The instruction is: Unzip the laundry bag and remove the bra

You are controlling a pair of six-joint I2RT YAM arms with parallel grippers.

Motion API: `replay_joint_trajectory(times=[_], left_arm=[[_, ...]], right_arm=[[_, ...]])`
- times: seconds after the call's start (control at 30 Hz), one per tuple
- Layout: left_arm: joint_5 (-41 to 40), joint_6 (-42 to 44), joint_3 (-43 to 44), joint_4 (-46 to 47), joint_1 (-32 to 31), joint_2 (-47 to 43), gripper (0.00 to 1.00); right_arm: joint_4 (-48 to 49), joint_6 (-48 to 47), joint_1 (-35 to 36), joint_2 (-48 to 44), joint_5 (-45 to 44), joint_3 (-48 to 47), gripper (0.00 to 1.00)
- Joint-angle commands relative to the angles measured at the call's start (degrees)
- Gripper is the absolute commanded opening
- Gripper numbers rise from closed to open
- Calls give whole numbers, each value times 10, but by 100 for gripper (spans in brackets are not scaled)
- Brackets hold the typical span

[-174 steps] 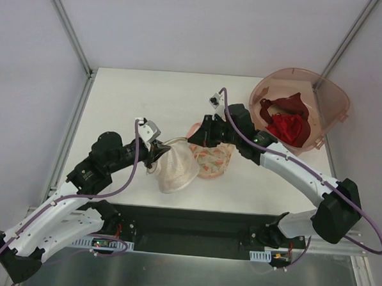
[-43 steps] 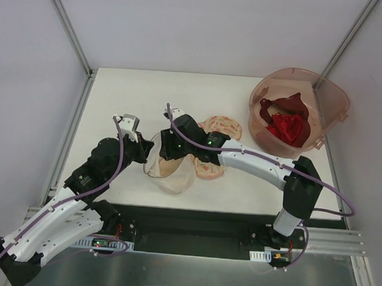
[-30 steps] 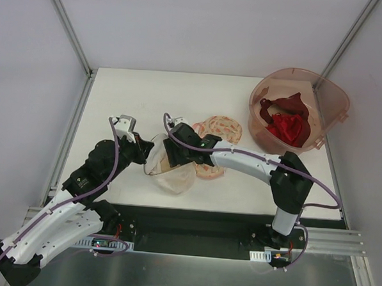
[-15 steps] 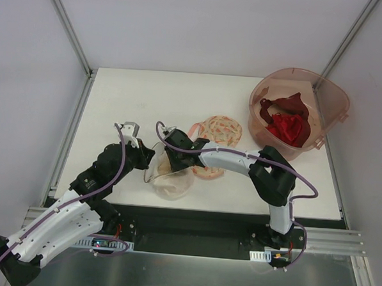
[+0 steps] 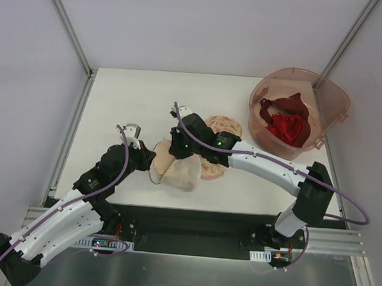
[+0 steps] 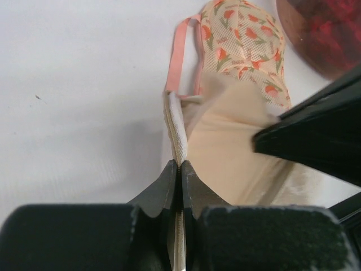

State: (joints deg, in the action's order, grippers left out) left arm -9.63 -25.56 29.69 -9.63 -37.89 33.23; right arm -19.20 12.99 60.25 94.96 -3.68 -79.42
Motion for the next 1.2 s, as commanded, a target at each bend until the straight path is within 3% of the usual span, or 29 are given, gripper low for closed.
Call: replay_joint_trajectory(times=[0.0,0.33,0.67,1.0,1.17], left_arm=[[-2,-15,-16,19,-3,8,0],[-9,-11,-29,20,-2,1,0],[0,-12,-41,18,-3,-16,0],[27,-26,-31,30,-3,37,0],[19,-23,-38,30,-2,30,0]], right_arm=[[36,18,4,-57,30,8,1],[135,37,-5,-145,44,72,1],[251,142,-111,-201,104,171,1],[331,199,-66,-129,192,63,1],[373,215,-54,-137,226,23,1]])
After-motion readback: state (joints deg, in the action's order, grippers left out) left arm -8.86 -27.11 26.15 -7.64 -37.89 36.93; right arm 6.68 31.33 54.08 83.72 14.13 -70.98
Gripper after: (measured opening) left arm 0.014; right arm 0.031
